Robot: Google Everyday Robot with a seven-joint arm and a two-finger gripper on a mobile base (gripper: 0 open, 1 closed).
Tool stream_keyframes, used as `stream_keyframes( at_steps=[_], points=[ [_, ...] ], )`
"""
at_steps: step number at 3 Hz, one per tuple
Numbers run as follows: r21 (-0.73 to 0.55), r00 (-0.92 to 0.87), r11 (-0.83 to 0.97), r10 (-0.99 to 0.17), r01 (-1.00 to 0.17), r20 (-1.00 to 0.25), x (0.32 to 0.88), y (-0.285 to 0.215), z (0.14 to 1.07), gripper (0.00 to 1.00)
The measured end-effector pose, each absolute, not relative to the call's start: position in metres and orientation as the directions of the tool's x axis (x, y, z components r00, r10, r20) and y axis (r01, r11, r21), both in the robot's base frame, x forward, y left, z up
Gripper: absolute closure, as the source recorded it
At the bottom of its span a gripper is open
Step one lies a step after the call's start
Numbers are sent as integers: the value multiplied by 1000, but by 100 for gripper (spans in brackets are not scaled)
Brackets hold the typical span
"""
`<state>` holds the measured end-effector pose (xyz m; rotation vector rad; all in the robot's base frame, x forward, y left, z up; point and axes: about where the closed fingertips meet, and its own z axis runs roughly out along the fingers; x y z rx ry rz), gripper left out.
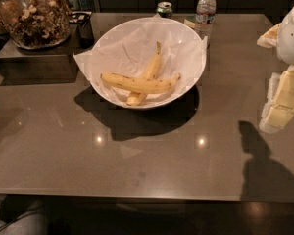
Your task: Pick banana from white bowl
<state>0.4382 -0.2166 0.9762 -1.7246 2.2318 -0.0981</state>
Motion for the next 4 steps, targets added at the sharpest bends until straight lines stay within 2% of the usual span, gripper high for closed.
stream_keyframes(
  at_steps=[1, 2, 3, 4],
  points=[
    [-252, -218, 270, -952, -929, -216, 439, -215, 978, 0],
    [-262, -178, 260, -937, -929, -300, 451, -200, 977, 0],
    [-258, -91, 221, -896, -941, -436, 480, -162, 975, 0],
    [-237, -19, 161, -862, -958, -507, 508, -121, 970, 0]
  ],
)
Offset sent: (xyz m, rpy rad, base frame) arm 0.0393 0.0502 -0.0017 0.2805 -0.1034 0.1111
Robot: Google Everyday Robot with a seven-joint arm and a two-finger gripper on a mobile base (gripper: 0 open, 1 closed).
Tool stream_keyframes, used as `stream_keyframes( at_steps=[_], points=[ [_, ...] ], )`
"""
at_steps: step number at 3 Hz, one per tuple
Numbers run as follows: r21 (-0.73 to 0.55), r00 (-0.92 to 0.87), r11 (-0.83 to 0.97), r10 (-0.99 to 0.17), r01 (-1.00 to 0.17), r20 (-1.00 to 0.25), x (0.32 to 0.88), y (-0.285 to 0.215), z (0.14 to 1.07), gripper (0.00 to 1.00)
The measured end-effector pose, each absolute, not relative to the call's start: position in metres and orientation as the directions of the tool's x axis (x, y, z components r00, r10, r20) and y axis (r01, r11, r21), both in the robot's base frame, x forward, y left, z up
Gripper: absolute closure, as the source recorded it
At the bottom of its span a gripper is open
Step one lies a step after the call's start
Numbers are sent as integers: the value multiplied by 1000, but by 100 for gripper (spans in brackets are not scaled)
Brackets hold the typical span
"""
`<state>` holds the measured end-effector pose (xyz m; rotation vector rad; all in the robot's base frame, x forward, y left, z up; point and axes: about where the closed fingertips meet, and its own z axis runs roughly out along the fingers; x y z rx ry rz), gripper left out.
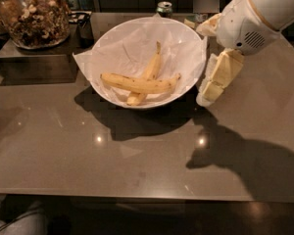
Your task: Pick banana from white bowl
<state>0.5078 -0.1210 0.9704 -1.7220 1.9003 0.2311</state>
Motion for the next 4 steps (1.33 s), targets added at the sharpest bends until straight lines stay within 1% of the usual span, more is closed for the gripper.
stream_keyframes(
  at_steps=[2, 4],
  points=[
    [-238, -18, 170, -847, -956, -532, 509, -118, 970, 0],
    [-137, -10, 134, -748, -981, -664, 540, -75, 936, 0]
  ],
)
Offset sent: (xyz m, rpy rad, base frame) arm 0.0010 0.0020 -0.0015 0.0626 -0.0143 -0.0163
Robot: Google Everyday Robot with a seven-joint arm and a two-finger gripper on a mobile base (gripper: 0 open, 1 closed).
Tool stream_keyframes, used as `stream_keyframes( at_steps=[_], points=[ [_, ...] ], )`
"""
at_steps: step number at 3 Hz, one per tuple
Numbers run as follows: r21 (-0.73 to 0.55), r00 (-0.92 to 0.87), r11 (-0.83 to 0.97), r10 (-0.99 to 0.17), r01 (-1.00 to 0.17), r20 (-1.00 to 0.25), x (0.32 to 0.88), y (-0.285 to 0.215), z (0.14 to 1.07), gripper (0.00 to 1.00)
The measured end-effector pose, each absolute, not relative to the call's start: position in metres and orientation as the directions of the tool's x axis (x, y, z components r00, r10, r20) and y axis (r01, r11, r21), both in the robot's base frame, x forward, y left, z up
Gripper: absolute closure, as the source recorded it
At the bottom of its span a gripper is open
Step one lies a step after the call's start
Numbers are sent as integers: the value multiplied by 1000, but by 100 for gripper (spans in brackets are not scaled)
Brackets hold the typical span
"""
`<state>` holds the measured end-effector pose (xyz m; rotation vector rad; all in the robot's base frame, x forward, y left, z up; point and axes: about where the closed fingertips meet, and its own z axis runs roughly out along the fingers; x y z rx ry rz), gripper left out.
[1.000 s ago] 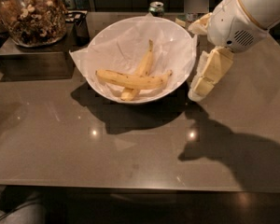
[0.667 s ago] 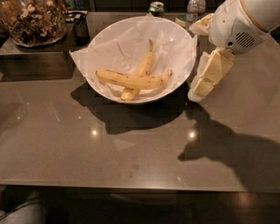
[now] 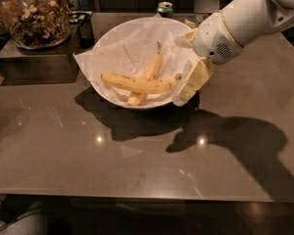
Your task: Pick banana from white bowl
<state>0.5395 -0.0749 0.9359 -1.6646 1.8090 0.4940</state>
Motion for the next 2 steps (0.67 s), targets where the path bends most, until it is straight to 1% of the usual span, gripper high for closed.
stream_keyframes(
  at_steps=[1, 2],
  points=[
    [-131, -13, 134, -746, -982, -665, 540, -75, 933, 19],
    [-131, -13, 134, -746, -982, -665, 540, -75, 933, 42]
  ],
)
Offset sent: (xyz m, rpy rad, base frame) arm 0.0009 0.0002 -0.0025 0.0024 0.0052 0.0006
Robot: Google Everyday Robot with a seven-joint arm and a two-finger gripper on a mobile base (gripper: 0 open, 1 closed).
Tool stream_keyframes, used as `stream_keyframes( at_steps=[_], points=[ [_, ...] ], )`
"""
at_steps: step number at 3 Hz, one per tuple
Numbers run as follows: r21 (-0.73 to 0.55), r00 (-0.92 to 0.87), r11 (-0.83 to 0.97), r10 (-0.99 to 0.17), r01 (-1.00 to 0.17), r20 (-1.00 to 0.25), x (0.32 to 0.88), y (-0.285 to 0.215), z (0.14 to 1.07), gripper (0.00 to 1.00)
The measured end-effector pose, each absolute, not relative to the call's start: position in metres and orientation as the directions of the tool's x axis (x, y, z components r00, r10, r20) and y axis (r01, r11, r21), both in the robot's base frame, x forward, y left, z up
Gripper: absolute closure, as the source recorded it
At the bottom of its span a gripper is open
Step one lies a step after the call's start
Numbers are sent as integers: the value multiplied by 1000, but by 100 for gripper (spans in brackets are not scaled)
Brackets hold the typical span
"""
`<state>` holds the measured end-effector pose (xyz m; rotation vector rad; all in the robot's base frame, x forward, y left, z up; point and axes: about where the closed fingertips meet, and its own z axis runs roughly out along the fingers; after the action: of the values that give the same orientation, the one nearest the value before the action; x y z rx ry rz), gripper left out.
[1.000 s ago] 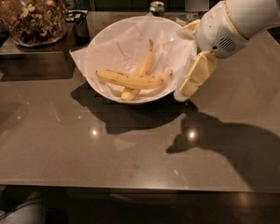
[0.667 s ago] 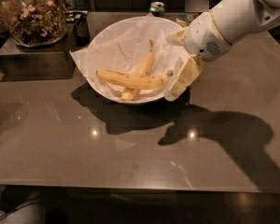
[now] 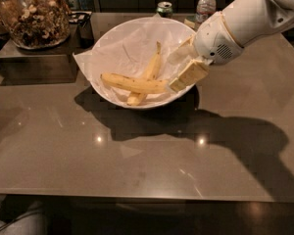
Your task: Pick banana from white bowl
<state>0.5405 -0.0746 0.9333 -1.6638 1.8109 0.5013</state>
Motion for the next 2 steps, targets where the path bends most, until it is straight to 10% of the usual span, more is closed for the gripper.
stream_keyframes(
  at_steps=[2],
  points=[
    [-119, 10, 95, -738, -988, -675, 557, -58, 927, 37]
  ],
)
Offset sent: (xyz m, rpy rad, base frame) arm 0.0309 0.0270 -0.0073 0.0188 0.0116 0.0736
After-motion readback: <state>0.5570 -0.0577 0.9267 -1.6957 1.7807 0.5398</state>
